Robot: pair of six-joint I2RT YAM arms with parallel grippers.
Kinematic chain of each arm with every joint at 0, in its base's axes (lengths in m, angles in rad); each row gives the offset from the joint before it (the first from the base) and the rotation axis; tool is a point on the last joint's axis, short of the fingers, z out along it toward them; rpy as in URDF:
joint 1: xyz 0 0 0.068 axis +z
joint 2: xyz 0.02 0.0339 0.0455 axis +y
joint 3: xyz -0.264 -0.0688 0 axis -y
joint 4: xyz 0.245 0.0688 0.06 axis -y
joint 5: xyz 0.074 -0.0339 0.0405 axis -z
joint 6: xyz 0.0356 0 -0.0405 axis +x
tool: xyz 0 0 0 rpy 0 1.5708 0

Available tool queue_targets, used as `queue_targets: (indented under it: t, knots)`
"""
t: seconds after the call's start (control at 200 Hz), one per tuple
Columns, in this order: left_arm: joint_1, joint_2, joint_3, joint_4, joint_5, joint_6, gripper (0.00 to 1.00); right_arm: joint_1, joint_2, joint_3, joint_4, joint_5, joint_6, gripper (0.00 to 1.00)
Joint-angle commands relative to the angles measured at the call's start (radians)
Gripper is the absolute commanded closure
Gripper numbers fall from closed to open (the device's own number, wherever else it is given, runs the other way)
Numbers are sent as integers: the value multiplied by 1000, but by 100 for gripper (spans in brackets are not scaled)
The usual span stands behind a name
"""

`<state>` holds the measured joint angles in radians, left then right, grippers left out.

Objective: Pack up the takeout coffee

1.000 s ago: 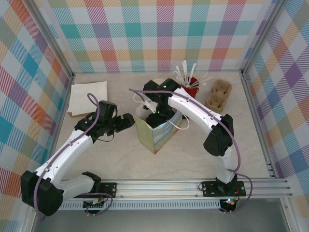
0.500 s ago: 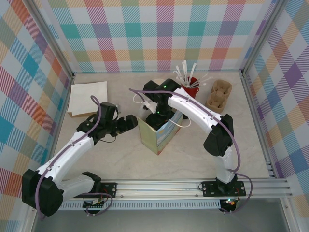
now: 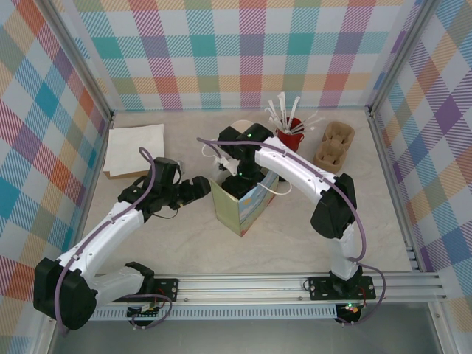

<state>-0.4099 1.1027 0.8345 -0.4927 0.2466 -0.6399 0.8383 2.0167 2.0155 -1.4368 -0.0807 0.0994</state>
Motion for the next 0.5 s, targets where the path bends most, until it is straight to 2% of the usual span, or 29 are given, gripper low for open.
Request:
queue_targets:
  t: [0.0, 0.165, 0.395, 0.495]
  knots:
    - [-6, -25, -16, 25, 23, -15, 14, 5, -8, 1, 12, -21, 82, 24]
    - [-16, -38, -23, 31, 25, -24, 14, 8, -10, -8, 7, 7, 146, 24]
    - [-24, -61, -27, 24, 45, -23, 15, 0, -44, -13, -2, 27, 160, 24]
    - [-22, -91, 12, -53, -11, 0, 13, -12, -72, -34, -14, 39, 161, 24]
